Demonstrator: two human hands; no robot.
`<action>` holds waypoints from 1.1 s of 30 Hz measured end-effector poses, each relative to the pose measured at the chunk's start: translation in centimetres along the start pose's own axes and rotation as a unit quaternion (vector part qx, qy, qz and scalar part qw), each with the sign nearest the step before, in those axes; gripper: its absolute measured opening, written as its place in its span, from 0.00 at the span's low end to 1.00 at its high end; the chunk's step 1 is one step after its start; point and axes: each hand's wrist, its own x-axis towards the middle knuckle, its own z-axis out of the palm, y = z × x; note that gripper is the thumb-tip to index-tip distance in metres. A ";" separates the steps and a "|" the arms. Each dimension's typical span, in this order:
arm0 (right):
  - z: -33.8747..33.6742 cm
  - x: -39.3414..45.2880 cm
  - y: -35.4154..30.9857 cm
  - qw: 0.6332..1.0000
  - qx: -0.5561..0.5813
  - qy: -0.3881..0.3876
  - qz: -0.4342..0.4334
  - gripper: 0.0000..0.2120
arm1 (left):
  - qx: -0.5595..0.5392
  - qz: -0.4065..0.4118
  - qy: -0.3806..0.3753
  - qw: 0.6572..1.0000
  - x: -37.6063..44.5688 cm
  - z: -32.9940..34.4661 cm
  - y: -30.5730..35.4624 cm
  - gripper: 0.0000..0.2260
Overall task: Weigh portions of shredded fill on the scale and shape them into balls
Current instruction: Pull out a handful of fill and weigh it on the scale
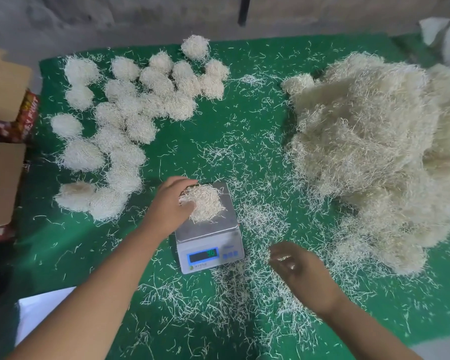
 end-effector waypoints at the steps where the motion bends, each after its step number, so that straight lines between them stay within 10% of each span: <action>1: 0.0 0.2 -0.1 1.000 -0.007 -0.003 -0.002 0.12 | -0.003 -0.001 -0.001 1.000 0.0 -0.1 0.2 0.25; 25: -0.2 -0.7 0.4 1.000 0.006 0.005 -0.017 0.11 | 0.006 -0.009 0.051 0.999 -1.9 -1.0 1.7 0.28; 33: -0.7 -2.8 2.6 1.000 -0.013 0.022 -0.006 0.10 | 0.195 -0.031 -0.051 0.979 -0.2 0.9 1.4 0.42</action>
